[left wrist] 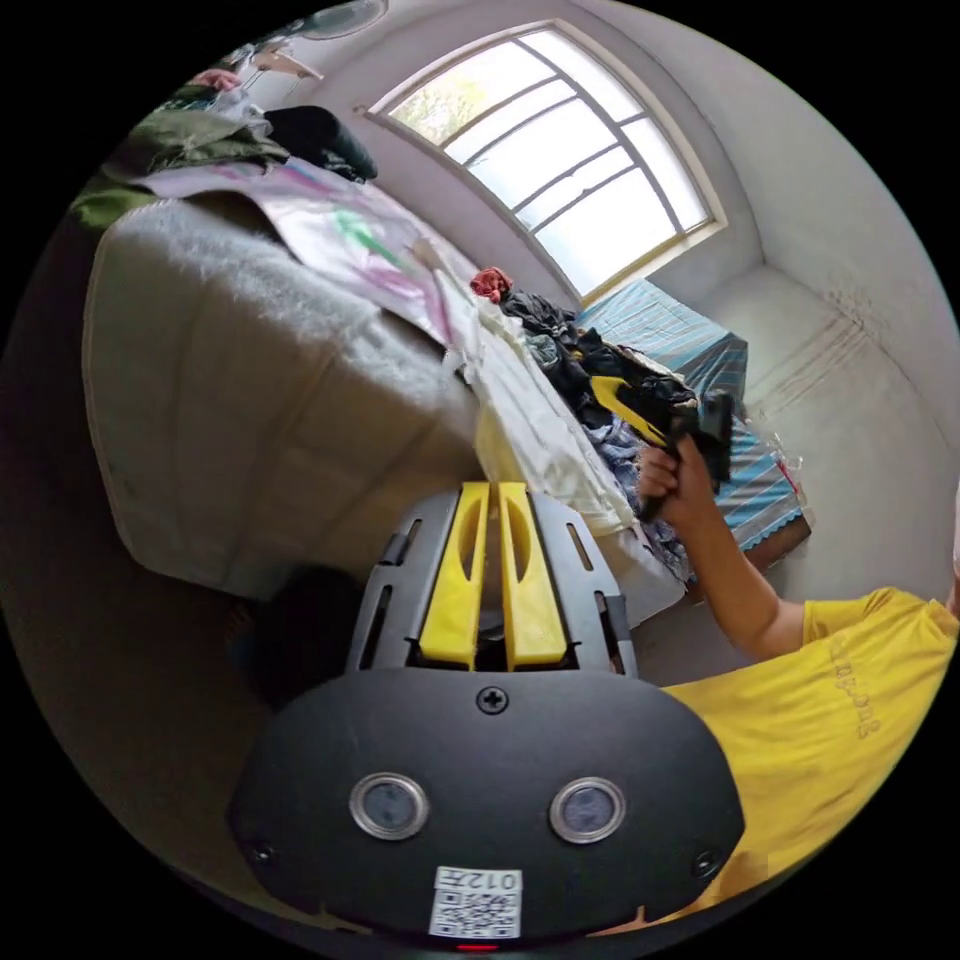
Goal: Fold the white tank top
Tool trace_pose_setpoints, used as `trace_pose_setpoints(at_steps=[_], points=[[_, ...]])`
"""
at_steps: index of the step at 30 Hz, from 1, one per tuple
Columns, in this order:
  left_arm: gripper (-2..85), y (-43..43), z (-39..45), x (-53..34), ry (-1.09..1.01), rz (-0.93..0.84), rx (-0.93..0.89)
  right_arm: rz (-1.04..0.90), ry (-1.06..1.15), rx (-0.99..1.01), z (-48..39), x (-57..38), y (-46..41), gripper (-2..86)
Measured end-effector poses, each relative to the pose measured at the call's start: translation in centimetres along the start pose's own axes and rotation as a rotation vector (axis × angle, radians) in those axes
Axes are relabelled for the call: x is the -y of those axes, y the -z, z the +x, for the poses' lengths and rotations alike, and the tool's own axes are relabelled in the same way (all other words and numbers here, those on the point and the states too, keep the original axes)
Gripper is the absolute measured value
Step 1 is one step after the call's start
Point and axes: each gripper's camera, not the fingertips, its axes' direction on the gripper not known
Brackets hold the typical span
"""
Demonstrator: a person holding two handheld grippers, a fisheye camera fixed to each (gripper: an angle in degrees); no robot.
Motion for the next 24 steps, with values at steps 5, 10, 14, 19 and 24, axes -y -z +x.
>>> trace_pose_setpoints(at_steps=[5, 10, 14, 19, 24], points=[[0.6, 1.6, 6.9, 4.5, -0.128, -0.118, 0.042, -0.034, -0.249, -0.039, 6.5, 10.1, -4.7, 5.0], [0.5, 0.3, 13.3, 8.8, -0.259, -0.272, 0.151, -0.058, -0.403, -0.101, 9.9, 15.6, -8.4, 7.8], [0.5, -0.8, 16.3, 11.0, -0.306, -0.323, 0.135, -0.147, -0.414, -0.144, 9.7, 17.7, -11.3, 8.0], [0.4, -2.3, 20.3, 13.6, -0.336, -0.367, 0.115, -0.146, -0.343, -0.204, 7.6, 19.4, -10.9, 2.5], [0.4, -4.6, 24.7, 16.1, -0.412, -0.425, 0.131, -0.16, -0.249, -0.188, 5.8, 23.1, -9.0, 1.6]])
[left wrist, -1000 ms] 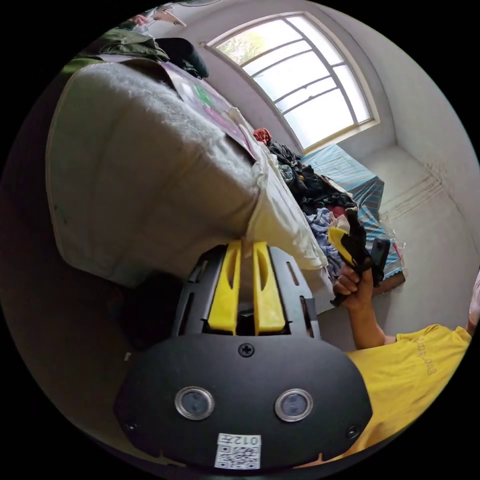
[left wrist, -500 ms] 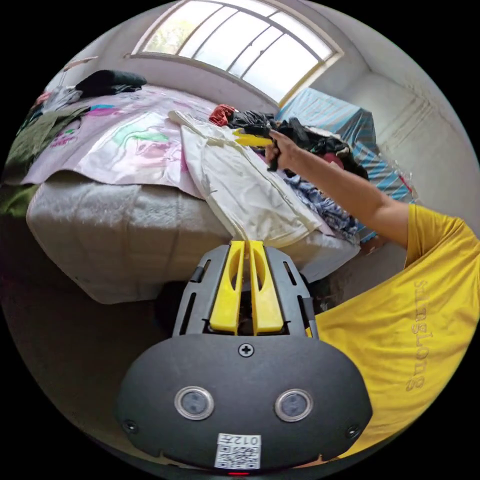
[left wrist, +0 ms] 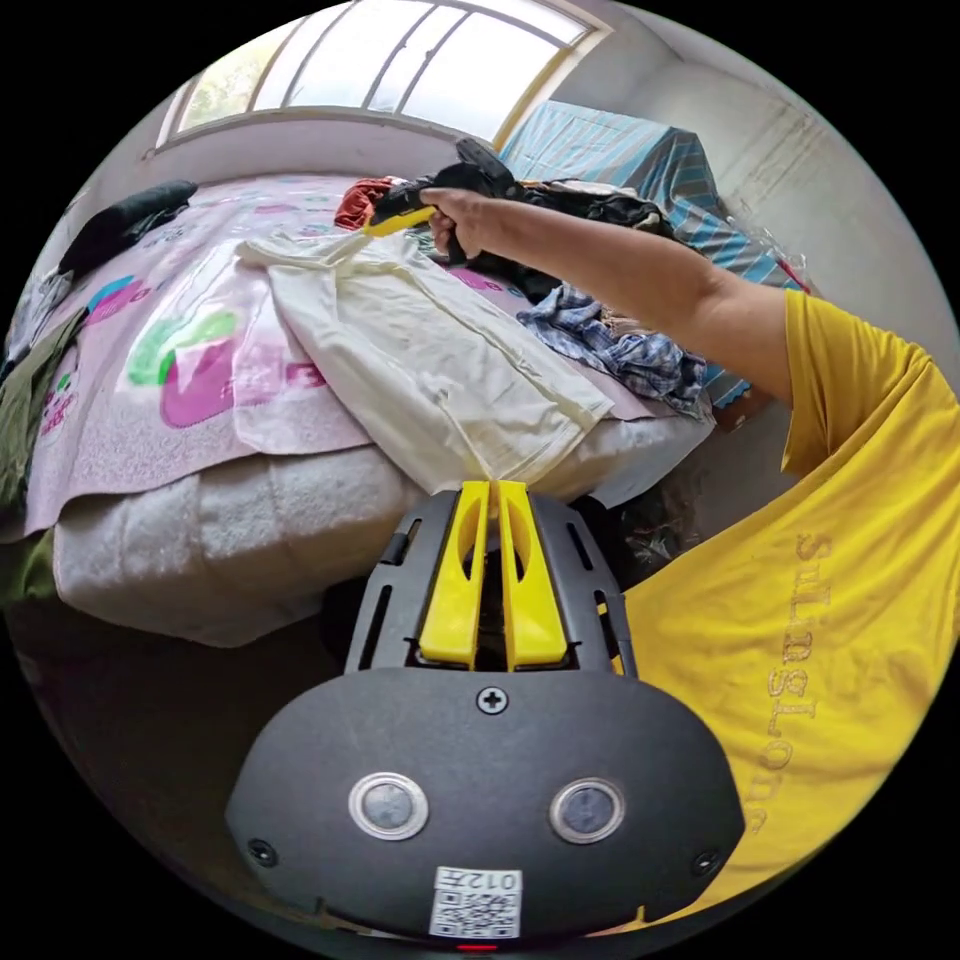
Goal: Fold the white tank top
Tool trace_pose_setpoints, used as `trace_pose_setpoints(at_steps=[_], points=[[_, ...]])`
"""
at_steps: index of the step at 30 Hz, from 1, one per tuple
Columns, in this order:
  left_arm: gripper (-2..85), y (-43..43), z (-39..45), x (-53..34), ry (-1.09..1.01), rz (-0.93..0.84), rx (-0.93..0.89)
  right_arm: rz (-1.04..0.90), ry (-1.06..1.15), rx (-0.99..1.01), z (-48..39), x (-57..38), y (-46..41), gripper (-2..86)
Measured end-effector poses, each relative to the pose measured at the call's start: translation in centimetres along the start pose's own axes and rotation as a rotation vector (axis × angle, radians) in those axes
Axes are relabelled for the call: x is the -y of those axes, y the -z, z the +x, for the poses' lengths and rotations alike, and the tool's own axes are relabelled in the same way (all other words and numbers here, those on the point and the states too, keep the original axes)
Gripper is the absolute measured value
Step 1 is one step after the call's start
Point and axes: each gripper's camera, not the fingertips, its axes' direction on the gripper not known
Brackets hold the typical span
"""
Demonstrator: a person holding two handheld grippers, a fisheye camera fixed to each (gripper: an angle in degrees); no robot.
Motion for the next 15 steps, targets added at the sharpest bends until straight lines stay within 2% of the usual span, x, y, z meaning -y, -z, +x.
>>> trace_pose_setpoints(at_steps=[4, 7, 9, 15], points=[[0.3, -2.5, 1.3, 4.8, -0.026, -0.069, -0.104, 0.013, 0.098, -0.072, -1.3, 1.9, 1.6, 1.5], [0.2, -5.4, 2.5, 7.7, -0.051, -0.156, -0.132, -0.051, 0.089, -0.113, -0.1, 2.1, 0.7, 1.5], [0.2, -6.9, 3.0, 9.0, -0.048, -0.197, -0.122, -0.09, 0.067, -0.111, 0.8, 1.8, 0.1, 1.5], [0.2, -8.0, 3.4, 12.0, -0.023, -0.213, -0.162, -0.018, 0.071, -0.03, 2.5, -0.1, 0.9, 2.1]])
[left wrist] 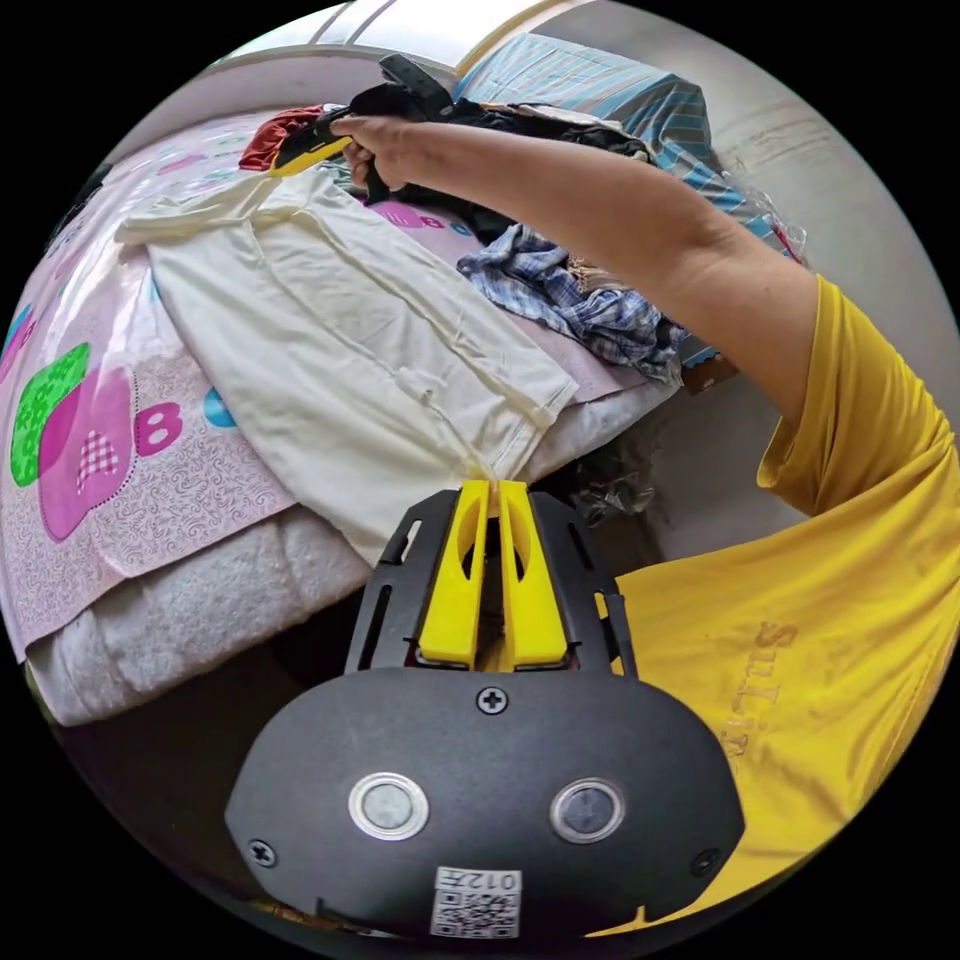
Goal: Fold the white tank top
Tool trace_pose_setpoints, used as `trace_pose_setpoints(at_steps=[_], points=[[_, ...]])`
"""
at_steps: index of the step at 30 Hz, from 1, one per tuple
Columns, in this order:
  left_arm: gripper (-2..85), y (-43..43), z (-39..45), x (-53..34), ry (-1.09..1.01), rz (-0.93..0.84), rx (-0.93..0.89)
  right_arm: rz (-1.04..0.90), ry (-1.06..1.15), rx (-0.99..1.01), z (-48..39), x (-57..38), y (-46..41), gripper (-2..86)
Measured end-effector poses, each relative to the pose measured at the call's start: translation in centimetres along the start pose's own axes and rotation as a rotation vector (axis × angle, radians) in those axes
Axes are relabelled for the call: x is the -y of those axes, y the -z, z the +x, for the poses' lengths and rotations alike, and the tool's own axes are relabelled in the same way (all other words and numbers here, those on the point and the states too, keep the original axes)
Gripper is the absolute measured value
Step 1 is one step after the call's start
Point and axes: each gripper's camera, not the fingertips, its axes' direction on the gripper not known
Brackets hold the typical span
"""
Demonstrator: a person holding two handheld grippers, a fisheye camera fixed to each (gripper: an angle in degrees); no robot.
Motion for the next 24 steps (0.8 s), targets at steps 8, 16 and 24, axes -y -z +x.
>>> trace_pose_setpoints(at_steps=[8, 16, 24], points=[[2.3, -2.4, -0.4, 1.9, 0.002, -0.054, -0.097, -0.068, 0.01, -0.167, 1.0, -4.4, 2.4, 7.2], [3.4, -0.8, -1.5, -3.8, -0.033, 0.151, -0.245, -0.03, 0.178, 0.147, -0.8, -18.8, 11.2, 6.7], [4.8, 3.7, -7.3, -14.1, 0.185, 0.304, 0.07, 0.025, 0.32, 0.33, -4.2, -37.9, 15.9, 5.9]])
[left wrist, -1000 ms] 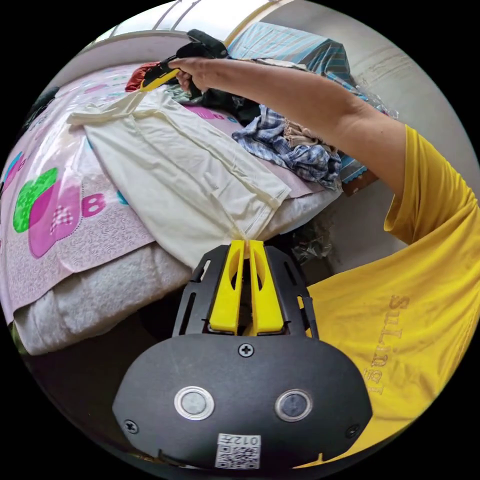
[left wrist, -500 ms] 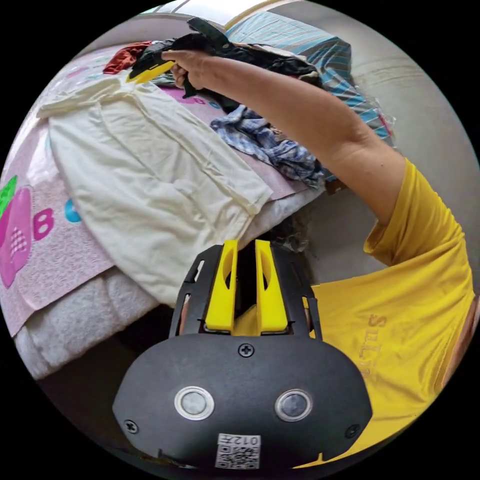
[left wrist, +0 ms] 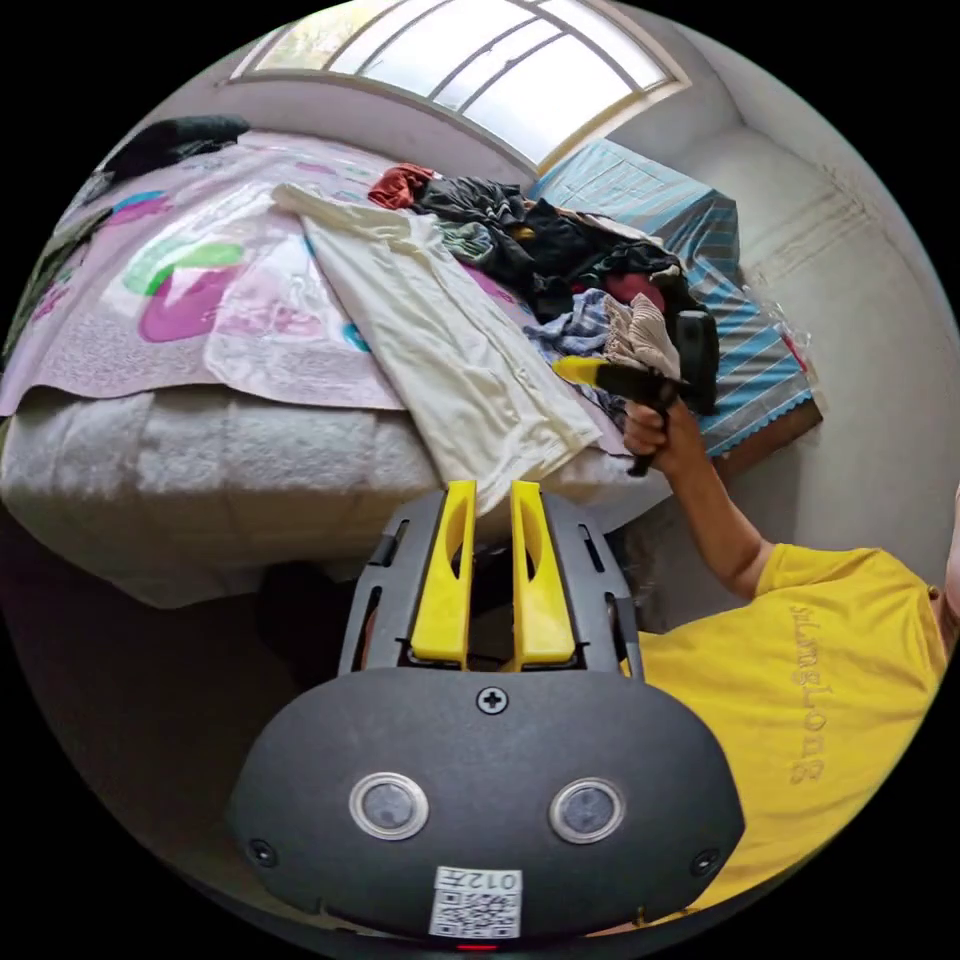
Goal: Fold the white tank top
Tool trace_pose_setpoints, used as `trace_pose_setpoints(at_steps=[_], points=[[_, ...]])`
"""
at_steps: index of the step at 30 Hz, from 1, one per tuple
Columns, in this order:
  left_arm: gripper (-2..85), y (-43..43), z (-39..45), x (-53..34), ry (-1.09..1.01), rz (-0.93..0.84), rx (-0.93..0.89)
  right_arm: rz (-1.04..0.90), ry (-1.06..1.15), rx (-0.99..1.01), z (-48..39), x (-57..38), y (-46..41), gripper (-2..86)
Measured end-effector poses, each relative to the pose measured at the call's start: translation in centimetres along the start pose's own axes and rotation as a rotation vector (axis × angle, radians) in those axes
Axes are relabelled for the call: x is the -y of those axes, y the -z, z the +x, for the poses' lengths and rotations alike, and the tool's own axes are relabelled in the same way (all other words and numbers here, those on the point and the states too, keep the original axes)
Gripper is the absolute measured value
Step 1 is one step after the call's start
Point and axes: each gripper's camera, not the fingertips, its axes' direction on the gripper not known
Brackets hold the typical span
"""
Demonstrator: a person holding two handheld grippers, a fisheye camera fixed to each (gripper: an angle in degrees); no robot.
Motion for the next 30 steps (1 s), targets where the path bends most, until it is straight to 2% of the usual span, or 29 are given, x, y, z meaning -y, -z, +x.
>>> trace_pose_setpoints(at_steps=[3, 5, 8, 10, 13, 18, 20, 26, 30], points=[[5.9, -1.1, -0.3, -1.4, -0.048, -0.057, 0.154, 0.014, 0.074, -0.074, -3.3, -4.4, 0.0, 5.9], [6.7, -2.3, -1.2, -2.0, -0.01, -0.086, 0.151, 0.037, 0.135, -0.133, -5.4, -6.9, 0.1, 5.5], [8.1, -3.5, -4.6, -3.4, 0.103, -0.024, -0.078, 0.043, 0.143, -0.154, -6.5, -9.1, 0.3, 4.2], [8.8, -4.6, -8.3, -5.0, 0.239, 0.057, -0.325, 0.049, 0.127, -0.154, -6.6, -10.0, 0.8, 3.6], [9.4, -6.3, -11.8, -7.1, 0.358, 0.115, -0.484, 0.09, 0.096, -0.213, -6.4, -11.1, 2.8, 3.3], [10.0, -8.3, -13.3, -8.3, 0.369, 0.102, -0.462, 0.152, -0.026, -0.38, -4.3, -12.1, 8.0, 4.6], [10.4, -8.9, -13.6, -8.8, 0.368, 0.101, -0.452, 0.18, -0.184, -0.424, -1.6, -12.3, 10.9, 6.0], [12.7, -10.3, -14.4, -11.8, 0.368, 0.096, -0.426, 0.21, -0.486, -0.188, 5.6, -13.1, 13.7, 7.8], [12.2, -11.8, -14.5, -12.6, 0.352, 0.125, -0.45, 0.212, -0.543, -0.101, 7.3, -12.8, 13.3, 6.9]])
